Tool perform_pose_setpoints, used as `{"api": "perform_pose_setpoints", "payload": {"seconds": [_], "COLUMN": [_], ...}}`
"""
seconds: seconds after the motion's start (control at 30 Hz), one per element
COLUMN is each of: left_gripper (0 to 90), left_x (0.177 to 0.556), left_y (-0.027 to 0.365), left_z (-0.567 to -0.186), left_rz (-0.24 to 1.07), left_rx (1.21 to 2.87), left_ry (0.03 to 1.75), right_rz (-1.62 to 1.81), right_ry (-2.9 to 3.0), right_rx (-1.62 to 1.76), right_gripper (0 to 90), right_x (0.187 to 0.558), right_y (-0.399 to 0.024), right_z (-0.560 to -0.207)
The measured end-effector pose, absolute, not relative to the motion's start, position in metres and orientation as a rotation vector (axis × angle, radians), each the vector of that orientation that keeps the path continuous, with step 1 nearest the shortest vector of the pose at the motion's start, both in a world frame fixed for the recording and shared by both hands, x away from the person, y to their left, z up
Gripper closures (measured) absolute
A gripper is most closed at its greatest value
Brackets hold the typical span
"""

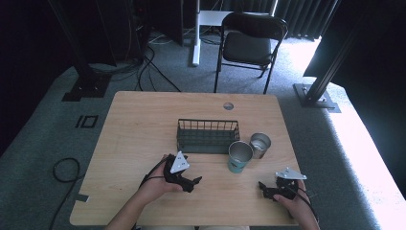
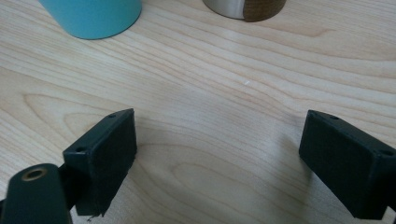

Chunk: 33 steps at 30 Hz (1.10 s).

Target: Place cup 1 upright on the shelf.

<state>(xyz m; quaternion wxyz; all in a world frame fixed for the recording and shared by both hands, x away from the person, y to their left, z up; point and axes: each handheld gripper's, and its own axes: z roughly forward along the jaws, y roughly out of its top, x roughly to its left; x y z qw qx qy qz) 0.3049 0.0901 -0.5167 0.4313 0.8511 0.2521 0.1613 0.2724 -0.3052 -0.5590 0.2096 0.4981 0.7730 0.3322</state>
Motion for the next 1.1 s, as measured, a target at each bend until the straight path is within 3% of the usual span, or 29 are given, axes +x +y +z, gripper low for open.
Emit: {"api": "perform_pose_setpoints", "payload": {"seconds": [1.1], "left_gripper": [6.8], "left_x": [0.326], "left_y": [-0.004], "left_z": [-0.516], "left_rz": [0.360], "left_rx": [2.029], "left_ry": [0.526], "right_rz": [0.925], "right_ry": [2.150], "right_rx": [1.385], "right_gripper": [10.7], "right_x": [0.272], "right_y": [-0.305], "right_z": [-0.559]}}
